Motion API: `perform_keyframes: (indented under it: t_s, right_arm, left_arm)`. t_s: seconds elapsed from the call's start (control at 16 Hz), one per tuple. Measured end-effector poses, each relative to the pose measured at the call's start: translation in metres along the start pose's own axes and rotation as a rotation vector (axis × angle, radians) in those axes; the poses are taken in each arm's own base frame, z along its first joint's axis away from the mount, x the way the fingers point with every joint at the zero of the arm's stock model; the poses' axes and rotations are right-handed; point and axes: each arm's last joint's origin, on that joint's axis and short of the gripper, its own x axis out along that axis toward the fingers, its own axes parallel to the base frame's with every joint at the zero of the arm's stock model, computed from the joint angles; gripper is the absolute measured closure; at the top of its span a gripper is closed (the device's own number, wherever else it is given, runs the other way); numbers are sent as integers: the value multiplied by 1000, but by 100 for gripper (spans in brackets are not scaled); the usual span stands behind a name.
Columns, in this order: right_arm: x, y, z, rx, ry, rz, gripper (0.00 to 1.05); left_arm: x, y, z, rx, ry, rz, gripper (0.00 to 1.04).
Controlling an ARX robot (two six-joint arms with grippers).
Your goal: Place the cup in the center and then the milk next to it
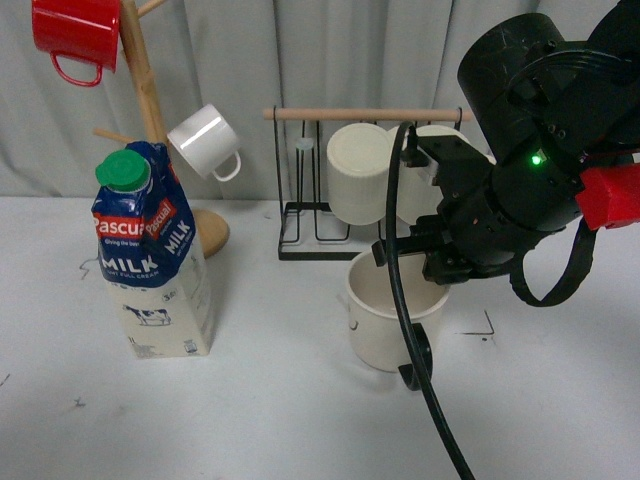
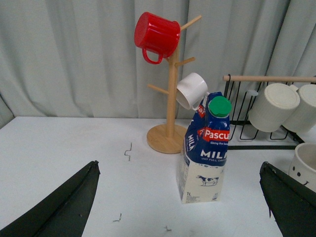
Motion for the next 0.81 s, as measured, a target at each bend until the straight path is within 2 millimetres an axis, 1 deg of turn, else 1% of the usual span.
perform_keyframes:
  t_s: [0.06,0.12,0.31,0.38,0.44,0.56,0.62,0.69,0.75,0.81]
  right_arm:
    - [0,0,0,0,-1,-1,101]
    - [0,0,0,-6,-2,-3,95]
    - [-1,0,0,-2,-8,11,58]
    - [-5,-2,-1,10,-17,28,47]
    - [-16,-4,4,23,-58,55,35]
    - [-29,-7,9,29,-122,74,26]
    - [-44,-9,14,33,-188,91,18]
    - [-75,-14,23,43,-311,126,6]
    - [-107,-19,29,60,-436,162,7]
    - [-135,-21,25,46,-723,-10,18]
  left_arm:
    - [0,0,0,0,0,0,7]
    - [0,0,0,0,0,0,7]
    - [0,0,0,0,0,0,7]
    - [0,0,0,0,0,0,7]
    - [0,0,0,0,0,0,7]
    - [0,0,0,0,0,0,7]
    - [0,0,0,0,0,0,7]
    - [0,0,0,0,0,0,7]
    - [0,0,0,0,0,0,7]
    - [0,0,0,0,0,-1,7]
